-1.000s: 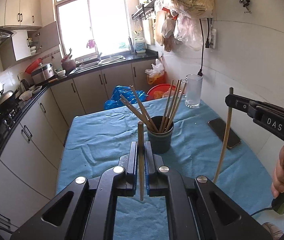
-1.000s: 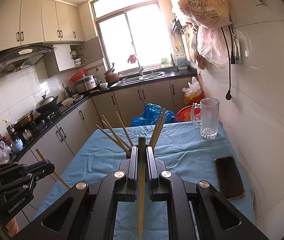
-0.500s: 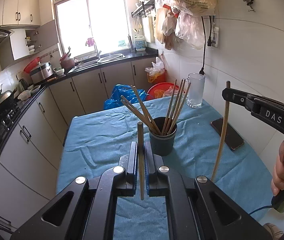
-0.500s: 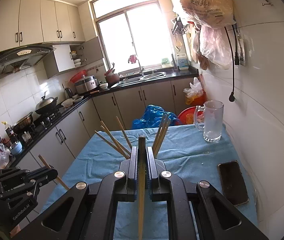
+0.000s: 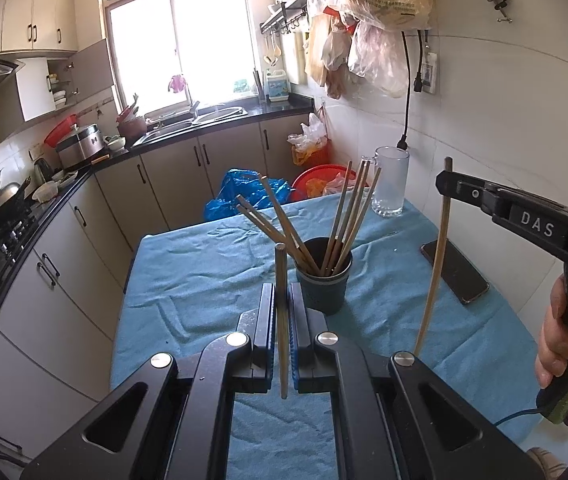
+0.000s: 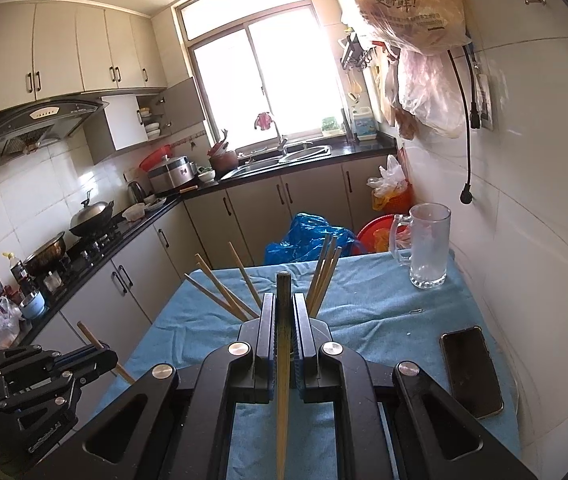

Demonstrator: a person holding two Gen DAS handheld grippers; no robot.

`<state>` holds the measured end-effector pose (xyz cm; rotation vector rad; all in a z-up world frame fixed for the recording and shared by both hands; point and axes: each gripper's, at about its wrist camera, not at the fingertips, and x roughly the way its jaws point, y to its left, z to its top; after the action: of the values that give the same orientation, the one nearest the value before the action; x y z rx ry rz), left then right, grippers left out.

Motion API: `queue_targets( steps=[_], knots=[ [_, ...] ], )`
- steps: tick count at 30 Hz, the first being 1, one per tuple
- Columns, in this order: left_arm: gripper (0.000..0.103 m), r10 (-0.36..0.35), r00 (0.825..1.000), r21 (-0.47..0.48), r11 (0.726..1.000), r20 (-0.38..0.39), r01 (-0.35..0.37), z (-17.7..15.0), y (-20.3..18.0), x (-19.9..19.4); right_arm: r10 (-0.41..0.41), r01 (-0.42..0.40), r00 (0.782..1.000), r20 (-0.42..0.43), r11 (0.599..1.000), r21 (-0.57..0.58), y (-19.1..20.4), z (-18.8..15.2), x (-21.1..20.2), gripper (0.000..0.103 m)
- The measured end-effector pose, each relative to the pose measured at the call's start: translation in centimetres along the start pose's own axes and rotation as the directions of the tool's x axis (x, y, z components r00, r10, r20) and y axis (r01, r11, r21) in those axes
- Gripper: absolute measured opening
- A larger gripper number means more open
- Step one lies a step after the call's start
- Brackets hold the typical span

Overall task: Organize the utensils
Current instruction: 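Lower the held chopstick into the cup with the left gripper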

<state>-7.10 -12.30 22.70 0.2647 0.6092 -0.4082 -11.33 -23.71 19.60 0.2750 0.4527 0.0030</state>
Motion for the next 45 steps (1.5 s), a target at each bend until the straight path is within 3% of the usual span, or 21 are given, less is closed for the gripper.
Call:
queue_targets(
  steps=[5, 11, 21, 26, 32, 39, 45],
  knots=[
    [0.006, -0.035, 0.999, 0.000, 0.999, 0.008, 0.035, 0.3, -0.4, -0.5, 0.000, 0.000, 1.000, 0.004, 1.000, 0.014, -0.4, 0.2, -0.2, 0.008],
    [0.006, -0.126, 0.992, -0.023, 0.992, 0.026, 0.127, 1.2, -0.6, -1.6, -0.002, 0.001, 1.000, 0.006, 1.000, 0.017, -0.7, 0.4, -0.4, 0.008],
    [0.006, -0.221, 0.971, -0.084, 0.970, 0.092, 0.229, 5.6, 0.6, -4.2, -0.014, 0.013, 0.996, 0.084, 1.000, 0.009, -0.6, 3.1, -2.0, 0.008],
    [0.006, -0.194, 0.967, -0.086, 0.974, 0.168, 0.210, 8.4, 0.8, -4.9, -0.017, 0.015, 0.992, 0.128, 1.000, 0.011, 0.0, 5.3, -2.0, 0.008],
    [0.006, -0.168, 0.964, -0.098, 0.977, 0.205, 0.191, 11.2, 1.1, -3.9, -0.055, 0.054, 0.983, 0.175, 0.999, 0.008, 0.7, 7.5, -0.6, 0.008],
    [0.006, -0.122, 0.961, -0.101, 0.983, 0.250, 0.151, 13.5, 1.3, -0.9, -0.105, 0.097, 0.972, 0.211, 0.994, 0.050, 0.4, 9.1, 2.3, 0.008],
    [0.006, -0.145, 0.960, -0.148, 0.972, 0.241, 0.184, 14.1, 1.7, 2.9, -0.131, 0.106, 0.969, 0.211, 0.986, 0.127, -0.9, 9.5, 5.2, 0.008]
  ],
)
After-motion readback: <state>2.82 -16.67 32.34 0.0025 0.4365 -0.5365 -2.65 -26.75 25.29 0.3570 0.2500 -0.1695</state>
